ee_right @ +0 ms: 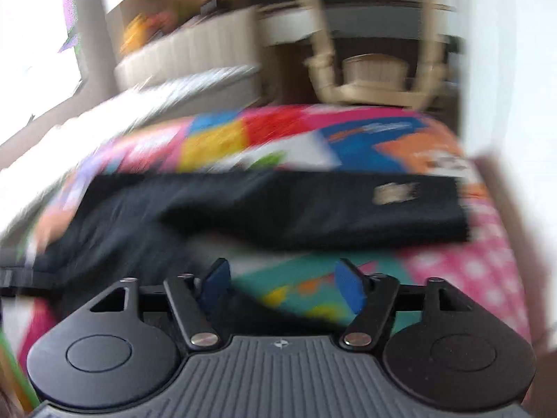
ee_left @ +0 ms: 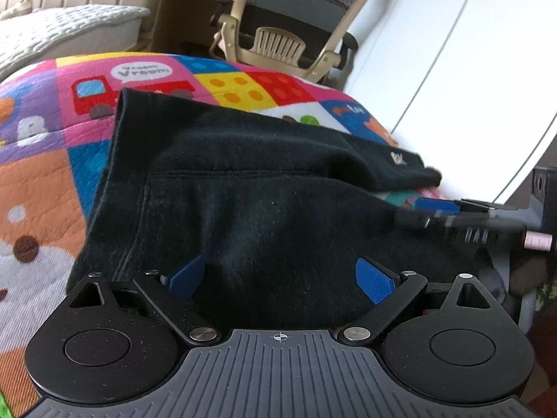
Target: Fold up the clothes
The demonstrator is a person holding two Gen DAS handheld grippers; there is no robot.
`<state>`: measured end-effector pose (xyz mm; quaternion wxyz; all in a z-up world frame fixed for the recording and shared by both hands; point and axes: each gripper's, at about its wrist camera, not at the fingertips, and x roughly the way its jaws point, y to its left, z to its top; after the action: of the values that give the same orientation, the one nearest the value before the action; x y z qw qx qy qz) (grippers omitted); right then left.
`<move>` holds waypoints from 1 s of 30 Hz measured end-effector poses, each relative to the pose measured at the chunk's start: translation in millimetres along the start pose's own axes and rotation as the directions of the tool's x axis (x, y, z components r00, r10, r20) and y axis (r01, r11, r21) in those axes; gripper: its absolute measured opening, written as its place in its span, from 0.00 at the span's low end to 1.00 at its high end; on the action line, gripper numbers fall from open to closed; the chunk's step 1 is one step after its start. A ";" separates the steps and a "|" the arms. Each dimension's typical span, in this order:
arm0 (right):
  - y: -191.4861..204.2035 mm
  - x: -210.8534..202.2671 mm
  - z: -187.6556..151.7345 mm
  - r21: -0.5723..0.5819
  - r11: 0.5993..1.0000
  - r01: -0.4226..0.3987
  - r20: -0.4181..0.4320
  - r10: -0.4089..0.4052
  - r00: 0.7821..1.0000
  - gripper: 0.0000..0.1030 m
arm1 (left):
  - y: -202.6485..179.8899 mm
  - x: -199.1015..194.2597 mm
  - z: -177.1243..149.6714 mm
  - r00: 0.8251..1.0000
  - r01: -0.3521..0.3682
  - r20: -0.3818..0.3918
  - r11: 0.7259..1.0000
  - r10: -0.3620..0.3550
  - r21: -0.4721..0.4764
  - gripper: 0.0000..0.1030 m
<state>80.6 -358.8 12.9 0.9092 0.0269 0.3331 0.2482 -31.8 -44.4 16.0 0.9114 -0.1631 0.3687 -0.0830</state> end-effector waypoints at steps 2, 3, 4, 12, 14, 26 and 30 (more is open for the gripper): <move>-26.4 -3.9 7.2 0.108 0.992 0.065 0.030 -0.069 0.997 0.50 | 3.5 -6.1 3.8 0.999 -0.018 0.044 1.000 0.018 -0.012 0.94; -42.2 -3.8 8.7 0.182 0.979 0.090 0.031 -0.097 0.995 0.48 | 4.6 -9.2 6.3 0.997 -0.036 0.071 0.999 0.037 -0.011 0.94; -57.8 -2.1 8.6 0.265 0.959 0.106 0.031 -0.118 0.993 0.44 | 5.7 -12.0 9.2 0.993 -0.059 0.099 0.998 0.059 -0.007 0.94; -105.7 30.0 16.7 0.513 0.850 0.116 0.064 -0.173 0.983 0.27 | 14.4 -11.8 31.2 0.973 -0.166 0.163 0.986 0.167 -0.016 0.94; -105.9 32.5 20.0 0.511 0.854 0.098 0.079 -0.160 0.984 0.14 | 15.4 -10.4 30.9 0.972 -0.172 0.158 0.985 0.172 -0.014 0.95; -88.3 -65.4 -27.1 0.293 0.939 0.179 0.105 -0.218 0.970 0.48 | 31.8 -6.7 24.0 0.969 -0.207 0.136 0.978 0.209 -0.027 0.95; -80.8 -75.8 -48.3 0.207 0.966 0.157 0.047 -0.170 0.984 0.57 | 32.1 -1.4 19.6 0.966 -0.226 0.121 0.974 0.227 -0.019 0.95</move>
<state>36.1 -470.7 3.0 0.9293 0.0998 0.3285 0.1361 -18.2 -9.4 18.6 0.9354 -0.1272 0.3283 0.0327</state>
